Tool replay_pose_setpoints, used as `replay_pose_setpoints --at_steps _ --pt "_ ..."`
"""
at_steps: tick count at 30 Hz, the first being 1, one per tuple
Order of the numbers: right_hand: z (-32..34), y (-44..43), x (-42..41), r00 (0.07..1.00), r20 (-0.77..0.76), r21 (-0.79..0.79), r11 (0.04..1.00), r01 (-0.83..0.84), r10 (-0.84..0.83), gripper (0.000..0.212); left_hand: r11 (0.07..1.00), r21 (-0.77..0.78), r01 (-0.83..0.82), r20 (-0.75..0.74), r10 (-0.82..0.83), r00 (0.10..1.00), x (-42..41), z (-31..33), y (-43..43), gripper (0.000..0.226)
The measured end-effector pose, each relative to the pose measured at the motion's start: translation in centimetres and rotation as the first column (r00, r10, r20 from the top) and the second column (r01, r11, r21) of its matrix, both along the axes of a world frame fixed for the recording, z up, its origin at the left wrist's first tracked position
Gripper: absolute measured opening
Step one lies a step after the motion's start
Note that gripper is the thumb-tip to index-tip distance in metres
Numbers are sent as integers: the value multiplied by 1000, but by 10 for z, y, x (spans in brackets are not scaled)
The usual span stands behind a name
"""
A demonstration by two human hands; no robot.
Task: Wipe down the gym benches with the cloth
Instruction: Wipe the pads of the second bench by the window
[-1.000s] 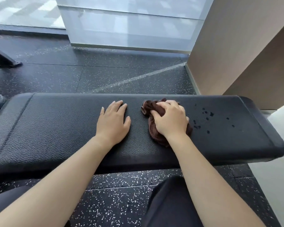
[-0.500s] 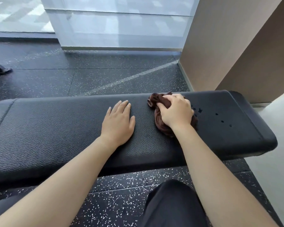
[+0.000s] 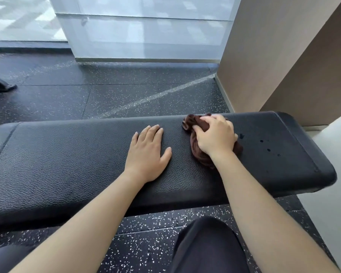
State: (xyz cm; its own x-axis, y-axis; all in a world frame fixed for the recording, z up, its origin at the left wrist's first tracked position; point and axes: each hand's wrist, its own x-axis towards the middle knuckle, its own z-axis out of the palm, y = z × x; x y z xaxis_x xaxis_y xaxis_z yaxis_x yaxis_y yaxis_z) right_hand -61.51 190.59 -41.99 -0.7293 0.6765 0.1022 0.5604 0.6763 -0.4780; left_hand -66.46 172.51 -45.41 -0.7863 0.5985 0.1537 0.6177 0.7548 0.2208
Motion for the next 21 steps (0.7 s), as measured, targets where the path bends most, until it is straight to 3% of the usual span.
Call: replay_pose_setpoints --at_steps 4,10,21 --pt "9 10 -21 999 43 -40 999 -31 33 34 1000 -10 9 26 -9 1000 -1 1 0 64" --pt "-10 6 64 998 -67 18 1000 12 -11 29 995 80 55 141 -66 988 -15 11 32 57" --pt "-1 78 15 996 -9 -5 996 91 -91 32 999 44 -30 19 29 999 -9 2 68 58"
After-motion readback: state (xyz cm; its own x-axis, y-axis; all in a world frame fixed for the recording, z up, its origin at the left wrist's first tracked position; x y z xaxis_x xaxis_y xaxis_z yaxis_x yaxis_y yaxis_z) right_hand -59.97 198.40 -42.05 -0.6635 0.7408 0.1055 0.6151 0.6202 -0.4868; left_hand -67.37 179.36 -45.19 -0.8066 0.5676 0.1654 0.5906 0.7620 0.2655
